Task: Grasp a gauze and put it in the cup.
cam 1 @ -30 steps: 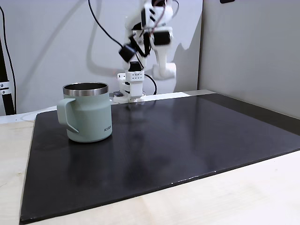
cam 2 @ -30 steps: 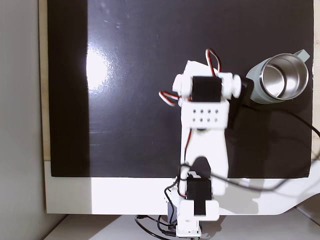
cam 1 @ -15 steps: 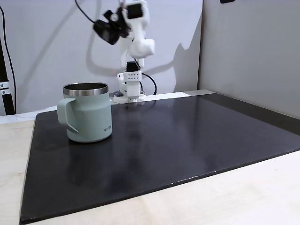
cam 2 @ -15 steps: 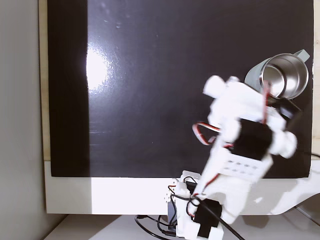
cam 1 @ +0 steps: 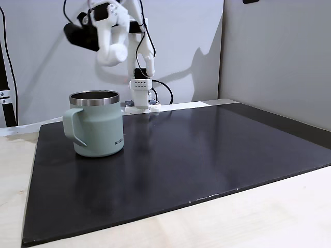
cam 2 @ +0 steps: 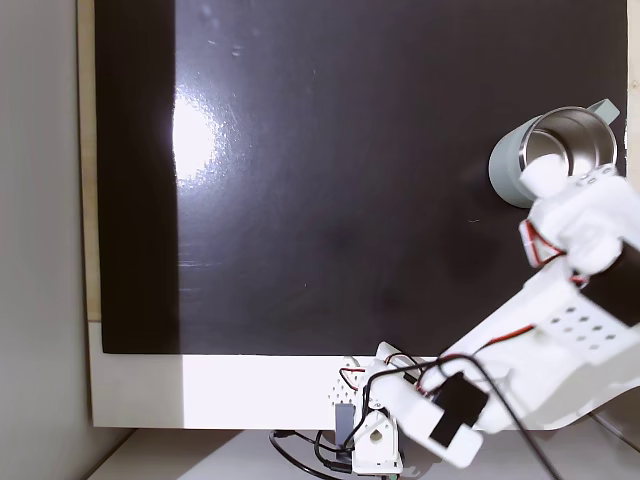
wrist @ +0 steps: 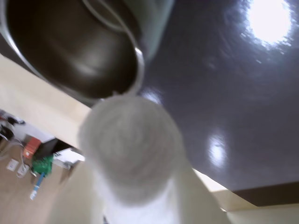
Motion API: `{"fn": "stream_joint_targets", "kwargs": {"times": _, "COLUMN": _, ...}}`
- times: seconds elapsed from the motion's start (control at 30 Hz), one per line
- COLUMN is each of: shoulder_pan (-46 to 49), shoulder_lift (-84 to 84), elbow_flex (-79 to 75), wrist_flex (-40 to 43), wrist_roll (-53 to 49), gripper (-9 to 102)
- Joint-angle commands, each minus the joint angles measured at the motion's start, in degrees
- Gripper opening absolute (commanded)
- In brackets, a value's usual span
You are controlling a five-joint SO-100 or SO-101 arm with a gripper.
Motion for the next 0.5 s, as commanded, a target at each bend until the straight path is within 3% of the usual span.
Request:
{"fn": "stream_joint_targets", "kwargs": {"times": 0.0, "shoulder_pan": 0.7, "shoulder_lift": -3.2, "elbow_flex": -6.8, "wrist_flex": -0.3, "wrist_roll": -0.3, "gripper": 0}}
{"fn": "stream_joint_targets", "kwargs": {"times": 0.47, "shoulder_pan": 0.2, "shoulder_lift": -19.6, "elbow_flex": -20.9, "wrist_flex": -0.2, "wrist_roll": -0.2, "gripper": 0}}
